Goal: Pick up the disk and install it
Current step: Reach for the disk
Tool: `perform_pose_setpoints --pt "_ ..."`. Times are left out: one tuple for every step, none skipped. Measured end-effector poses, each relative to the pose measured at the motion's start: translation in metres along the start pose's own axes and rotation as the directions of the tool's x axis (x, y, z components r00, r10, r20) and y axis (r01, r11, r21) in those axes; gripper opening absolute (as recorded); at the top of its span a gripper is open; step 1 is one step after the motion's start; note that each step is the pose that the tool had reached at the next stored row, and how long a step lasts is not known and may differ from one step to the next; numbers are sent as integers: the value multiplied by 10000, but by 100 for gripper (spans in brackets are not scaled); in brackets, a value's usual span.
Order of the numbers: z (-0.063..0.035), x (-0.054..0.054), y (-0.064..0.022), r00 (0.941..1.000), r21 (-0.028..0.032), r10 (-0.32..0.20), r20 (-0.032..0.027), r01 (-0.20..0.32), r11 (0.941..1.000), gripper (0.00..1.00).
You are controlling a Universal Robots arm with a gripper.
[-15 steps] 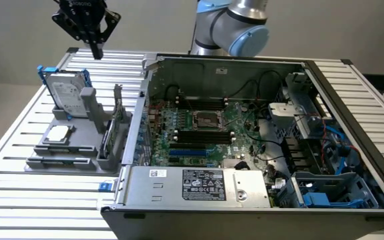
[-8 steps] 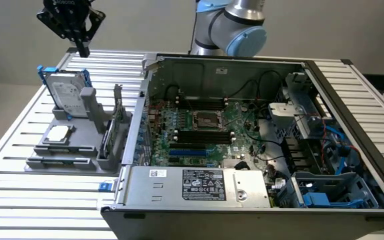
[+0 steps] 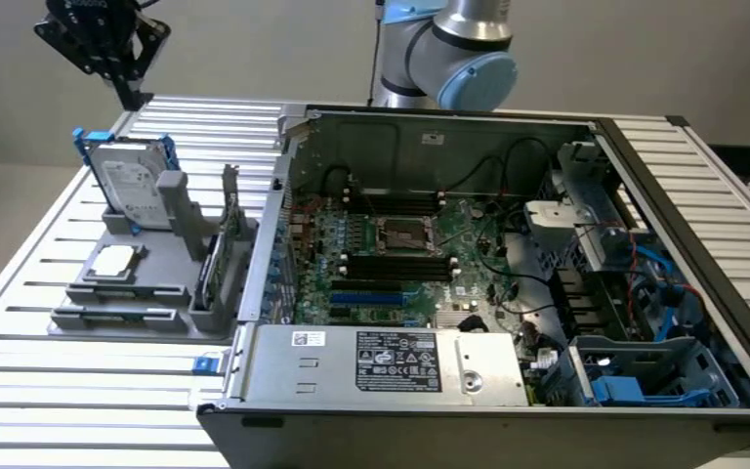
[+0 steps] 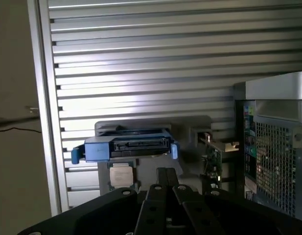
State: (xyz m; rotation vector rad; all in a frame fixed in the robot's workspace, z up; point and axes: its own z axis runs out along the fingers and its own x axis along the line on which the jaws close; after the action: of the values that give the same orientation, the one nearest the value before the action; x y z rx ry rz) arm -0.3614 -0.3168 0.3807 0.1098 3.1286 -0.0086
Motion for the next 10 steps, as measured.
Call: perform_pose_setpoints --pt "2 44 1 10000 2 1 -7 -1 10000 11" --pt "4 93 2 10000 4 1 -15 -1 10000 11" --pt "6 139 3 10000 6 1 -22 -1 10000 11" --pt "8 184 3 10000 8 1 -30 -1 10000 11" --pt "9 229 4 10000 11 0 -41 0 10000 11" --pt "10 274 4 10000 14 0 -54 0 10000 11" --pt "11 319 4 10000 16 0 -68 0 10000 11" --pt "13 364 4 10000 18 0 -82 0 10000 11" --pt "13 412 1 9999 20 1 -103 -1 10000 11" --pt "13 440 -1 9999 21 1 -124 -1 10000 11"
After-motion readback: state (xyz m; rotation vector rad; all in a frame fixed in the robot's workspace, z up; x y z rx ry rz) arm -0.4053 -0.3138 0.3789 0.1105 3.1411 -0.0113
